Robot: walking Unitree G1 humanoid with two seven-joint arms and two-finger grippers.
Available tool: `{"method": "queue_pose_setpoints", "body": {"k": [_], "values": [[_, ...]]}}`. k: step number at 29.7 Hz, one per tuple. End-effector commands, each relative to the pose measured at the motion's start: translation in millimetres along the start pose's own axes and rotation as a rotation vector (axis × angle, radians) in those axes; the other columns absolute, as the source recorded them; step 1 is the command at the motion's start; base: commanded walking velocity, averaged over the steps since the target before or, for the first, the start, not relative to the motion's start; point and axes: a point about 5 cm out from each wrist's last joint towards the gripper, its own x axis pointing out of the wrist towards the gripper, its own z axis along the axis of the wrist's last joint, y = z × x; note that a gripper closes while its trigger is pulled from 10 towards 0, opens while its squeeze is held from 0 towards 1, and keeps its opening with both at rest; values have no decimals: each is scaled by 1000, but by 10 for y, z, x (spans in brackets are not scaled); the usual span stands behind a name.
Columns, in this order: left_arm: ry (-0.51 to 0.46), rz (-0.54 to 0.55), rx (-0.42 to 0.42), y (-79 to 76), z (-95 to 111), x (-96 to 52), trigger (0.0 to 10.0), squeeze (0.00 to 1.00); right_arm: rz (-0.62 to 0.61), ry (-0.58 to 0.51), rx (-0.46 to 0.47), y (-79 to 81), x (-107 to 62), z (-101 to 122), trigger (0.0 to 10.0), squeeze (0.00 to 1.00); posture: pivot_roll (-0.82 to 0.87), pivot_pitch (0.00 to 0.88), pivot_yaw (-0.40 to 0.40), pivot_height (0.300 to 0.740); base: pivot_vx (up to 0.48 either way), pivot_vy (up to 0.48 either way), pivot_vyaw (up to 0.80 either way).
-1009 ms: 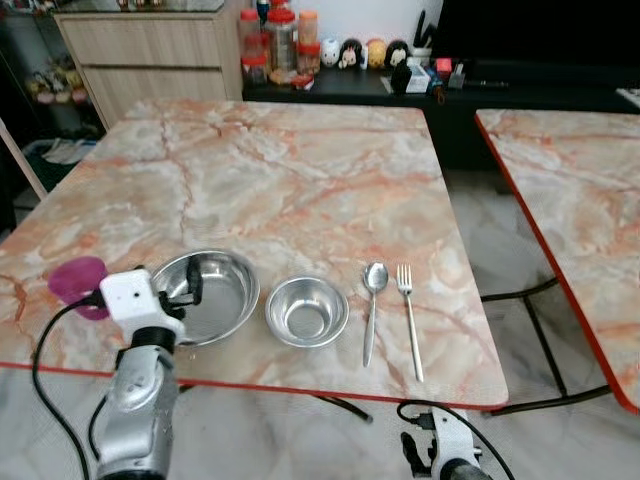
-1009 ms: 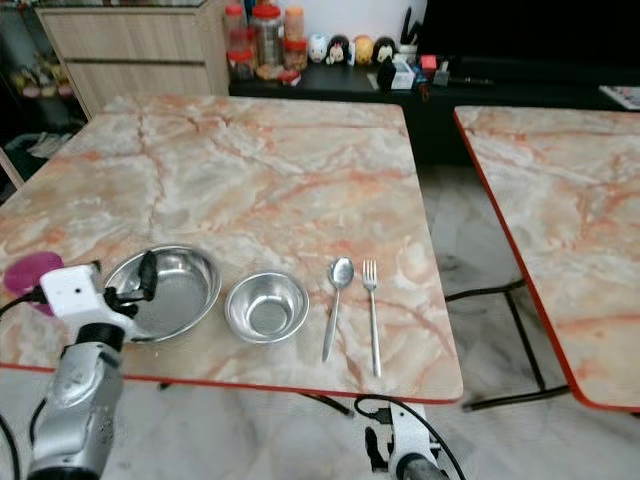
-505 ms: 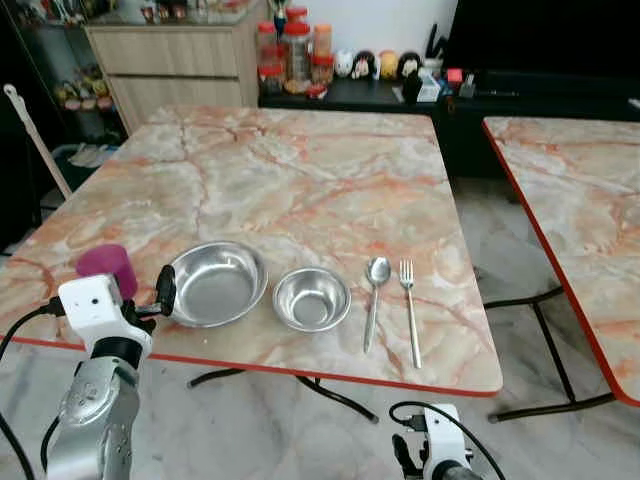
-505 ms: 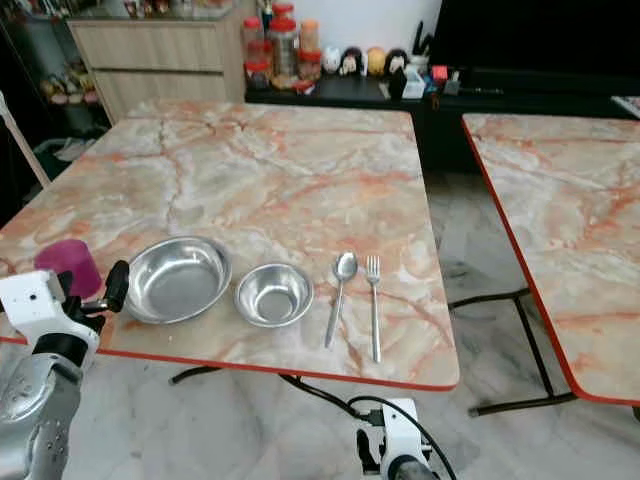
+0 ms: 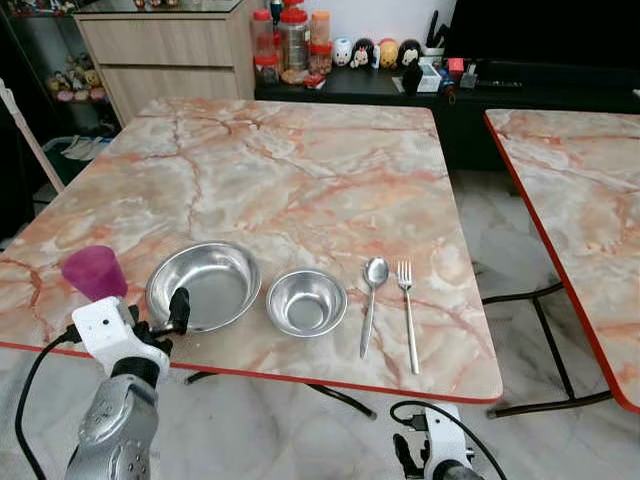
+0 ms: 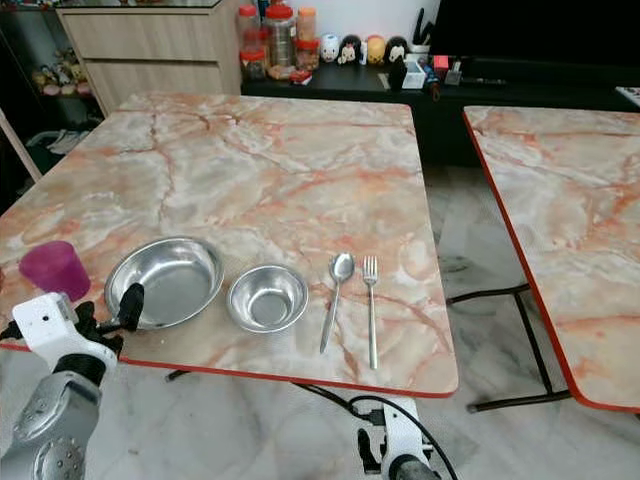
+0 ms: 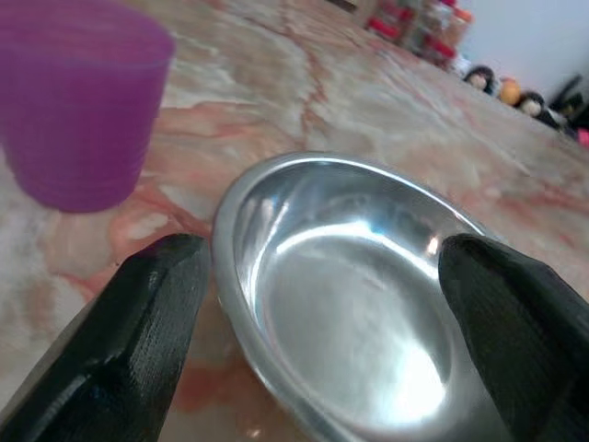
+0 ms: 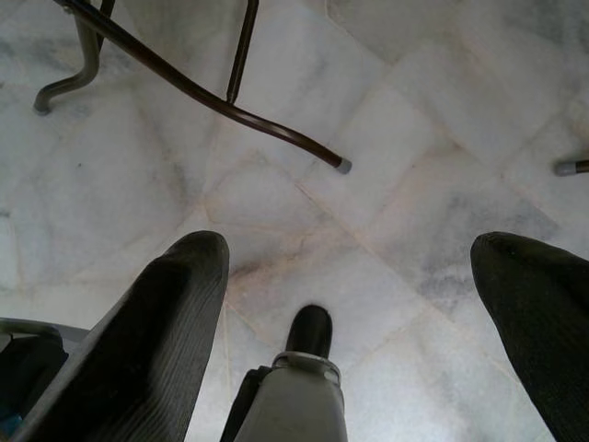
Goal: Setting the table
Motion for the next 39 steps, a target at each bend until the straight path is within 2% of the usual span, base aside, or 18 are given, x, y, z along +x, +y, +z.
{"method": "queue_pose_setpoints", "body": {"k": [1, 8, 10, 14, 16, 24, 28, 39], "values": [[14, 35, -10, 43, -19, 16, 10000, 0, -2, 7, 5, -7, 0, -3, 10000, 0, 108, 47, -1, 740, 0, 0, 0], [12, 88, -50, 66, 6, 76, 10000, 0, -4, 8, 10, -1, 2, -3, 10000, 0, 105, 49, 1, 740, 0, 0, 0], [48, 149, -99, 141, -19, 129, 10000, 0, -5, 13, 15, 8, -5, -31, 10000, 0, 104, 56, 6, 740, 0, 0, 0], [90, 121, -110, 141, -46, 148, 10000, 0, -5, 14, 18, 13, -6, -39, 10000, 0, 102, 62, 10, 740, 0, 0, 0], [122, 103, -89, 137, -54, 176, 10000, 0, -7, 16, 21, 12, -8, -48, 10000, 0, 101, 62, 11, 740, 0, 0, 0], [147, 93, -81, 76, -61, 264, 10000, 0, -9, 14, 25, 11, -8, -45, 10000, 0, 94, 63, 14, 740, 0, 0, 0], [159, 69, -92, 20, -63, 291, 10000, 0, -10, 15, 25, 7, -10, -51, 10000, 0, 91, 68, 12, 740, 0, 0, 0], [211, 81, -70, 7, -122, 325, 10000, 0, -16, 22, 29, -4, -21, -86, 10000, 0, 84, 71, 16, 740, 0, 0, 0]]}}
